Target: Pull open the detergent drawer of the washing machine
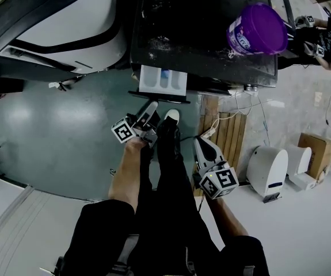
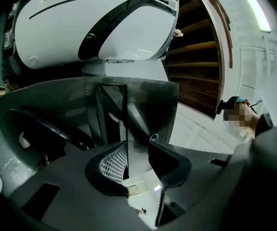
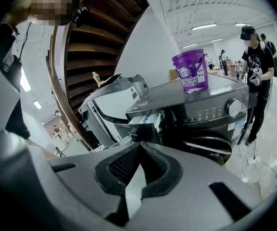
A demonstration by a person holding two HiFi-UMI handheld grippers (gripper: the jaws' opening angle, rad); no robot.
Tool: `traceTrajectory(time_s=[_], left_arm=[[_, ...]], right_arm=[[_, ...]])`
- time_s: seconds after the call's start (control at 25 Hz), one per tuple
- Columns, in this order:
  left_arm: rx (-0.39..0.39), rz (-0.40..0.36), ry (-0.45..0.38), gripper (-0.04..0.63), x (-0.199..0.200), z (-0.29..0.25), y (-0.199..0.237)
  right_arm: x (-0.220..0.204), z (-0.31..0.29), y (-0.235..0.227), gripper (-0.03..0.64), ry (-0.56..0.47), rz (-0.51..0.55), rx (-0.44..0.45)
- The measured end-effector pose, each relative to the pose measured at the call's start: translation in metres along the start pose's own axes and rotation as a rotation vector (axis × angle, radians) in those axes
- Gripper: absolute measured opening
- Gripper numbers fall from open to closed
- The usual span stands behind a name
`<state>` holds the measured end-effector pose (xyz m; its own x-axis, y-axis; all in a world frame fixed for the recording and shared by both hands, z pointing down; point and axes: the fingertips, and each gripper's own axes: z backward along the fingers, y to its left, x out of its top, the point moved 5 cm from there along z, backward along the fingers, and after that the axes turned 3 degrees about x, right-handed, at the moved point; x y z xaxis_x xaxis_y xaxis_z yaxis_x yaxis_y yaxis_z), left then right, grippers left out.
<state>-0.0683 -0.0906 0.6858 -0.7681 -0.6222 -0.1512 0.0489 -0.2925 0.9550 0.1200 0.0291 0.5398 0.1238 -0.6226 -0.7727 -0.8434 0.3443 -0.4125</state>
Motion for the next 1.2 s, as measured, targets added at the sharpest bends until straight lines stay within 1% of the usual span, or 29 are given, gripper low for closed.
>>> traceTrajectory(time_s=[0.16, 0.24, 0.32, 0.44, 0.52, 0.68, 0.8, 0.96, 1.04, 1.08, 1.2], left_arm=[[-0.013, 0.015, 0.006, 0.140, -0.010, 0.017, -0.006], [-0.005, 0.024, 0.004, 0.135, -0.015, 0.024, -0.008], [0.001, 0.017, 0.010, 0.133, -0.020, 0.031, -0.011], [-0.003, 0.029, 0.009, 0.130, -0.026, 0.040, -0.015], [0.011, 0.038, 0.000, 0.089, -0.028, 0.043, -0.016], [0.044, 0.043, 0.004, 0.086, -0.028, 0.045, -0.010], [0.093, 0.038, 0.023, 0.083, -0.029, 0.046, -0.004], [0.165, -0.009, 0.058, 0.079, -0.027, 0.048, -0.005], [0.213, -0.041, 0.071, 0.048, -0.026, 0.050, -0.003], [0.241, -0.061, 0.086, 0.048, -0.026, 0.052, -0.001], [0.308, -0.143, 0.181, 0.038, -0.028, 0.054, -0.007]], right_arm=[[-0.001, -0.005, 0.007, 0.006, 0.004, 0.005, 0.018], [0.000, -0.007, 0.010, 0.006, 0.002, 0.010, 0.025], [0.000, -0.007, 0.012, 0.006, -0.003, 0.012, 0.028], [-0.001, -0.006, 0.015, 0.006, -0.006, 0.015, 0.031], [-0.002, -0.006, 0.016, 0.006, -0.003, 0.019, 0.035], [-0.005, -0.004, 0.021, 0.006, -0.009, 0.021, 0.037], [-0.005, -0.002, 0.021, 0.006, -0.012, 0.016, 0.032], [-0.005, -0.001, 0.023, 0.006, -0.017, 0.015, 0.030], [-0.005, -0.003, 0.023, 0.006, -0.016, 0.014, 0.027], [-0.005, -0.004, 0.024, 0.006, -0.017, 0.014, 0.028], [-0.004, -0.008, 0.027, 0.006, -0.025, 0.017, 0.036]])
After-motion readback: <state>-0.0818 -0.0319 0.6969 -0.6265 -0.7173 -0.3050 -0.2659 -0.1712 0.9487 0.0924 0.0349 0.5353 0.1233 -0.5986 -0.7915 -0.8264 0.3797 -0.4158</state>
